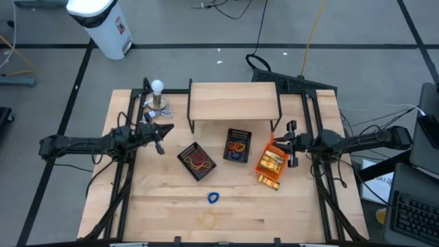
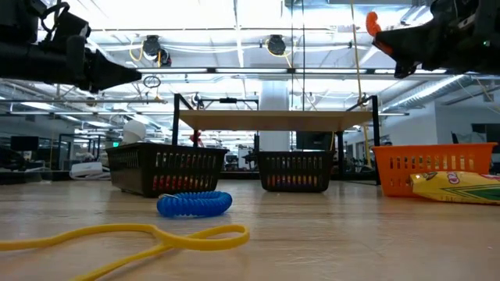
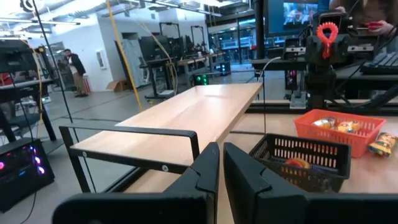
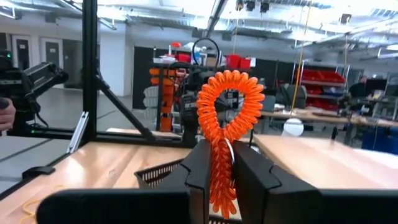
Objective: Pick & Place Office Desk Supplies
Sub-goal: Put the orange spring keychain into the right black bin
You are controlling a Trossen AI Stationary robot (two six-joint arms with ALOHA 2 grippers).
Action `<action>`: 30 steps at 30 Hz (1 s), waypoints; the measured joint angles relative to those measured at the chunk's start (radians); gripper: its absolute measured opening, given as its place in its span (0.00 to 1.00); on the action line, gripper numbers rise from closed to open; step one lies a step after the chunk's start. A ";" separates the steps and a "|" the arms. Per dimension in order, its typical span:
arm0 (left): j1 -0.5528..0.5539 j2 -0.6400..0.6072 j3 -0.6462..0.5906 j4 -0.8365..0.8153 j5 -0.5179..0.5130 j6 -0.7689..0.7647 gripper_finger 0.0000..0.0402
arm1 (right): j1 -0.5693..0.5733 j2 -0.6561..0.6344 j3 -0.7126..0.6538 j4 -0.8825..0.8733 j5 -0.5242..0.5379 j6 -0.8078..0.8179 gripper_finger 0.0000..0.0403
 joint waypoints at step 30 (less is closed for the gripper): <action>0.000 0.000 0.000 0.005 0.000 -0.052 0.06 | 0.002 0.046 0.098 -0.146 0.127 0.140 0.09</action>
